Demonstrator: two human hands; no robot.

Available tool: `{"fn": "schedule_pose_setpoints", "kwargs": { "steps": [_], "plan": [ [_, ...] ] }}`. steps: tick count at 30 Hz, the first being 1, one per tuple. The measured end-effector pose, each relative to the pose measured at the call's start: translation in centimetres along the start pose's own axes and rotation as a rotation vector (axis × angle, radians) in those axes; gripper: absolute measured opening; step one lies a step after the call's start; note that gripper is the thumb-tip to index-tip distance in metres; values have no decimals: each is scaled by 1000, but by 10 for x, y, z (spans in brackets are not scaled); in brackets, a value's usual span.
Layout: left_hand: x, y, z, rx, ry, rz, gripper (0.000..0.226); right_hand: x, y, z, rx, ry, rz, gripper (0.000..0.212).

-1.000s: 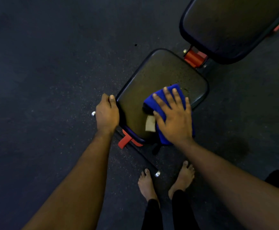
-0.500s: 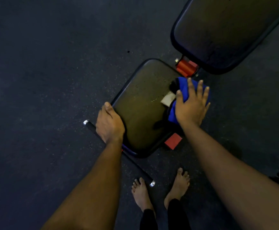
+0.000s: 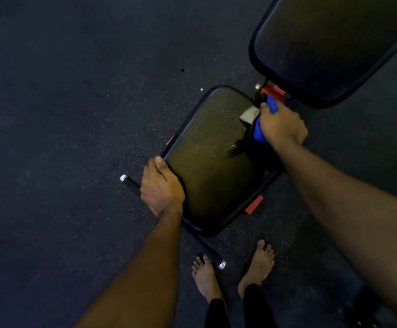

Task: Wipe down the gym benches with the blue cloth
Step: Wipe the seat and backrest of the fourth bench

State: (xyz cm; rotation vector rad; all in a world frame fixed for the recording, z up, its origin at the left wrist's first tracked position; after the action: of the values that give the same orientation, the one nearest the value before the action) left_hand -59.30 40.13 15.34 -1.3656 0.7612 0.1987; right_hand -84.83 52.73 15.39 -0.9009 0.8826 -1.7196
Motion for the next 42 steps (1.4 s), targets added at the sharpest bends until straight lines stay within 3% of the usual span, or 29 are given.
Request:
{"fn": "schedule_pose_setpoints", "kwargs": {
  "steps": [5,9,14,21,25,29,33,37,39,42],
  "plan": [
    [-1,-1,-2,-1,4,10,53,-42,18,60,-187,-402,140,63],
    [0,0,-2,9,7,3,52,-33,16,50,-162,-336,193,63],
    [3,3,-2,-2,20,17,54,50,14,7,3,-197,98,61],
    [2,1,-3,-1,11,40,60,-10,16,49,-128,-623,221,62],
    [4,1,-4,4,2,53,61,24,17,20,-67,-500,134,59],
    [5,3,-3,0,-3,75,63,97,17,-5,108,-406,53,50],
    [5,3,-3,-16,-11,92,62,117,31,19,68,-827,227,48],
    [4,3,-4,-25,-22,115,62,52,20,38,57,-1181,326,56],
    [3,3,-4,-17,-30,120,64,22,10,35,79,-1182,302,57],
    [3,2,-3,-26,-28,121,64,17,4,20,104,-1033,218,56]
  ]
}}
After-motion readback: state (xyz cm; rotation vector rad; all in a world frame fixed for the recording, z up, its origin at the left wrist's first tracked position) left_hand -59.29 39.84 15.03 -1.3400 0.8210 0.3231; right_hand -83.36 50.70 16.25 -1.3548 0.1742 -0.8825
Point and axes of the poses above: each hand's wrist, its own z-axis away from the middle knuckle, its own y-axis out of the palm, x = y × z, the point moved 2 cm from there along -z, towards the middle knuckle, and after that the axes turned 15 degrees about y, right-handed, at the moved point
